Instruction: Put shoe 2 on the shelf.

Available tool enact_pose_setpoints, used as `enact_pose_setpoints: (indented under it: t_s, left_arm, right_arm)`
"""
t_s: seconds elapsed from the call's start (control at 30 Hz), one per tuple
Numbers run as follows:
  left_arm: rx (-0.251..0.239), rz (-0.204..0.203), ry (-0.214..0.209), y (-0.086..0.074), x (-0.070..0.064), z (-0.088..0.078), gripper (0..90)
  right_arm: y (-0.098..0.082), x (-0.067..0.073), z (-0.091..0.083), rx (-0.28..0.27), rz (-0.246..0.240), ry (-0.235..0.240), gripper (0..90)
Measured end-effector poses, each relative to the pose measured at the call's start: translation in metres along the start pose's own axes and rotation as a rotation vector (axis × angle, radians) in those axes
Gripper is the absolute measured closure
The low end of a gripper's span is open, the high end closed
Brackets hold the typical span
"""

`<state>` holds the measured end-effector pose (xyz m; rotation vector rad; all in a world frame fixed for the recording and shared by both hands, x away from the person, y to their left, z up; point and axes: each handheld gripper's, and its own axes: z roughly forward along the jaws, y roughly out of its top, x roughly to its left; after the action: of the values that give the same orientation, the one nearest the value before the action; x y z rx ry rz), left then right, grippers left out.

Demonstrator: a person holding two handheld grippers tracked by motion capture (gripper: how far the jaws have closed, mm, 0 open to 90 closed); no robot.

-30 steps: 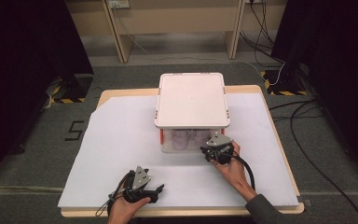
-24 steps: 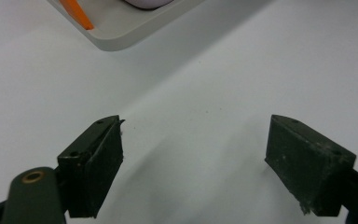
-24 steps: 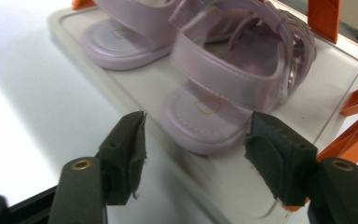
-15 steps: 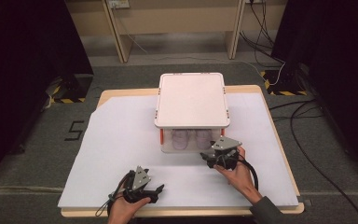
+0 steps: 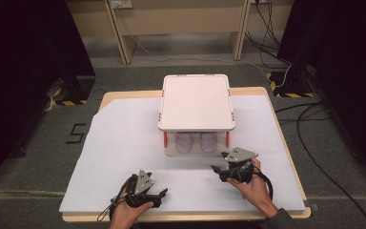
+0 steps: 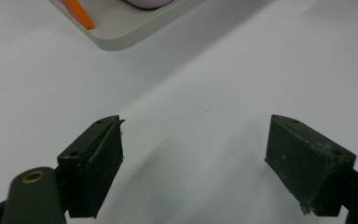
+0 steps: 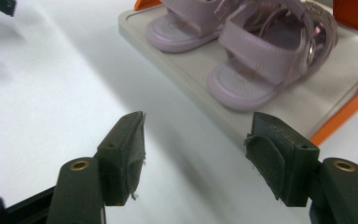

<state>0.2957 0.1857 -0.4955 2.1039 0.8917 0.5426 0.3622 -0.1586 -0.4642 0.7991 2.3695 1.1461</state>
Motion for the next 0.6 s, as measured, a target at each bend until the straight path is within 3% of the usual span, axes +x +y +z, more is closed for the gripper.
enact_pose_setpoints:
  t_s: [0.6]
  left_arm:
    - [0.000,-0.001,0.000,0.000,0.000,0.001,18.6]
  right_arm:
    - [-0.027,0.003,-0.029,0.000,0.099,0.039,23.8]
